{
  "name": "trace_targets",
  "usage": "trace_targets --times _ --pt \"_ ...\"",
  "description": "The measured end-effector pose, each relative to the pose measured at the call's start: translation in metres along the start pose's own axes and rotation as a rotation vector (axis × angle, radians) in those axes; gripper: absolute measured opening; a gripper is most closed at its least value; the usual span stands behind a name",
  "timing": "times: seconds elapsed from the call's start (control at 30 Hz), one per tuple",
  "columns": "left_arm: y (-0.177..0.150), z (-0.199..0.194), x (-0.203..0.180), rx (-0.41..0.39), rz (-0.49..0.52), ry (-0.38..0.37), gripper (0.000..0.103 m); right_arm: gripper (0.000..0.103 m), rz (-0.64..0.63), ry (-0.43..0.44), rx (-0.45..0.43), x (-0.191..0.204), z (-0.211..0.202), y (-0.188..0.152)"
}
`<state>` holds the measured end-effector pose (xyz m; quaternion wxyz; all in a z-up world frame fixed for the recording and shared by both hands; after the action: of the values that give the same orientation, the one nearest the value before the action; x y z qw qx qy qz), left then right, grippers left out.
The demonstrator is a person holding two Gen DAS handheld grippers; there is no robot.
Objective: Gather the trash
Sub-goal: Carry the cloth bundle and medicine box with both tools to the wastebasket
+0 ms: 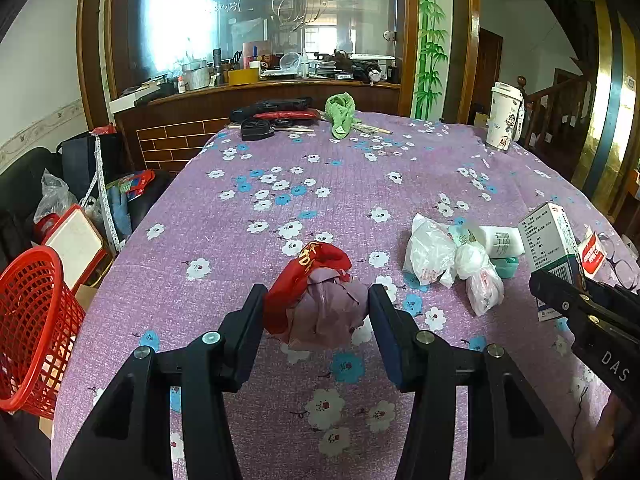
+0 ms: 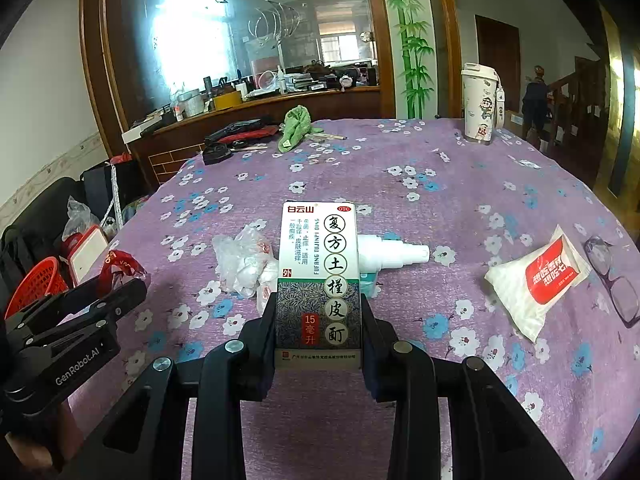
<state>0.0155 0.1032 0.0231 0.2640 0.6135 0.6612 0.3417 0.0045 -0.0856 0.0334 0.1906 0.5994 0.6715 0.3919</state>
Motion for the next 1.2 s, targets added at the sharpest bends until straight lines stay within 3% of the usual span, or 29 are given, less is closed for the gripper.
trace_targets --times 0.8,1.2 --pt "-0.003 0.004 0.001 0.018 0.001 0.007 0.05 0.036 -0.02 0.004 -0.003 0.004 -0.001 0.001" --pt "-0.001 -0.008 0.006 -0.003 -0.003 0.063 0.05 0.037 -0.007 0.048 0.0 0.01 -0.024 0.0"
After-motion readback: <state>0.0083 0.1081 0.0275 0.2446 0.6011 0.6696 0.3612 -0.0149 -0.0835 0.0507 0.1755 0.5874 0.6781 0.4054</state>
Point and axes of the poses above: each gripper's, at about its wrist camera, not at the fingertips, and z roughly the way its jaws point, x to its left, y to its top, the point moved 3 cm from there along z, roughly the way its jaws point, and after that the axes turned 8 degrees about y, right-handed, at the moved point
